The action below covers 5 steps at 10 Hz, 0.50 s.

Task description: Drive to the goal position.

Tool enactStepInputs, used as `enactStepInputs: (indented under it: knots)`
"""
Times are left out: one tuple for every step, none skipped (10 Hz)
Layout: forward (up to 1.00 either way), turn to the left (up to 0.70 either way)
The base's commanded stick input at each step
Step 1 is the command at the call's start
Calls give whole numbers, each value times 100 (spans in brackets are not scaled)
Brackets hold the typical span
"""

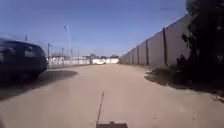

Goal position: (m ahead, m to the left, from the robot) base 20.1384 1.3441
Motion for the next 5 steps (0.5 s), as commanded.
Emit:
enactStepInputs:
  knots:
    - [100, 0]
    - [100, 0]
    - [100, 0]
    - [100, 0]
    - [100, 0]
